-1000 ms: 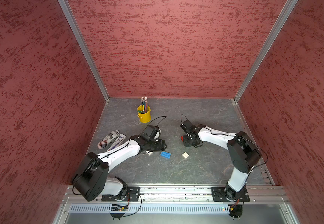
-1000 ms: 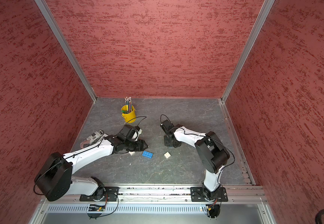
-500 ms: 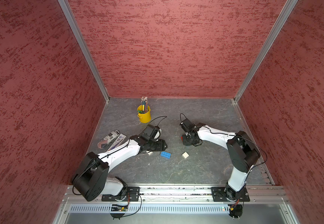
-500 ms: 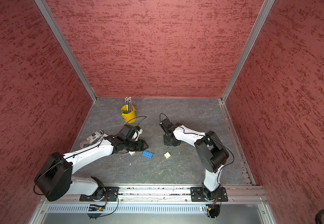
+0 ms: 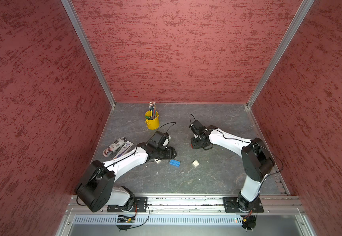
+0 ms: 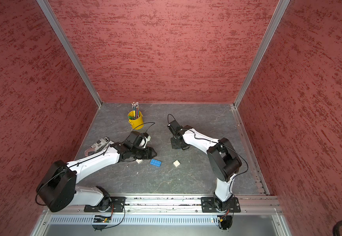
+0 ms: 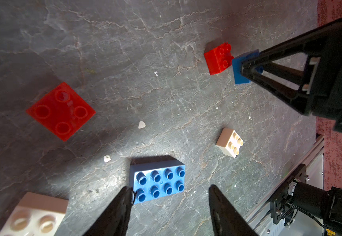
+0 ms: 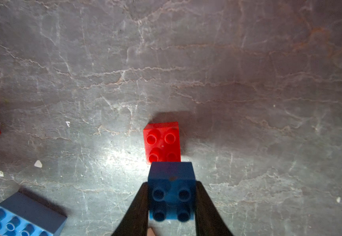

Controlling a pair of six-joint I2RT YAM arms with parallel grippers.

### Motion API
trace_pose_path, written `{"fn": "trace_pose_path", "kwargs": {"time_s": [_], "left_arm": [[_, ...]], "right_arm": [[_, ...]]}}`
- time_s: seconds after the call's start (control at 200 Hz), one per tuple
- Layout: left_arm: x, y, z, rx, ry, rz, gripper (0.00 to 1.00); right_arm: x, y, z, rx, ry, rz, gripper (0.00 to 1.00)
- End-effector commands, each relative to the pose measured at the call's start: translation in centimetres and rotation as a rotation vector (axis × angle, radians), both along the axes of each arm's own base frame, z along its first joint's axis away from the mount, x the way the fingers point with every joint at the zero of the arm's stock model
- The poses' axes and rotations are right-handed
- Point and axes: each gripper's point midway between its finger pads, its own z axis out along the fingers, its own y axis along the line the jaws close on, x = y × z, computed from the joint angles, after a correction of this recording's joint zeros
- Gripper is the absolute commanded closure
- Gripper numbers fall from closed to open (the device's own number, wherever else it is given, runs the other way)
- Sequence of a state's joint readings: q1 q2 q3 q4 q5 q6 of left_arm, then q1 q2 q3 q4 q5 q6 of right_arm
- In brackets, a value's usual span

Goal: Assemble the letter y with lego
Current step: Assemble the lego brick with the lego brick.

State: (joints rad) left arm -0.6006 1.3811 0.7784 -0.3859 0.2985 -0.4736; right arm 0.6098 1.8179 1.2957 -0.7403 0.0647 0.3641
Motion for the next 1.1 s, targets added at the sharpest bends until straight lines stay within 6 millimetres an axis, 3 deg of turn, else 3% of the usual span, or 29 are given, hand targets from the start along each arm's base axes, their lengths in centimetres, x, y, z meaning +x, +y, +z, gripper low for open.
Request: {"fn": "trace_pose_path", "kwargs": {"time_s": [0.0, 1.092], "left_arm": [[-0.1, 0.0, 0.1, -0.008, -0.016, -0.017, 0.38], [-0.1, 0.6, -0.4, 0.008, -0.010, -0.006, 0.38]], "right_arm": [[0.6, 0.1, 0.0, 0.004, 0.020, 0.033, 0.70], [-0.4, 1.3, -2.3, 0.059, 0.132, 0.090, 0.71]]}}
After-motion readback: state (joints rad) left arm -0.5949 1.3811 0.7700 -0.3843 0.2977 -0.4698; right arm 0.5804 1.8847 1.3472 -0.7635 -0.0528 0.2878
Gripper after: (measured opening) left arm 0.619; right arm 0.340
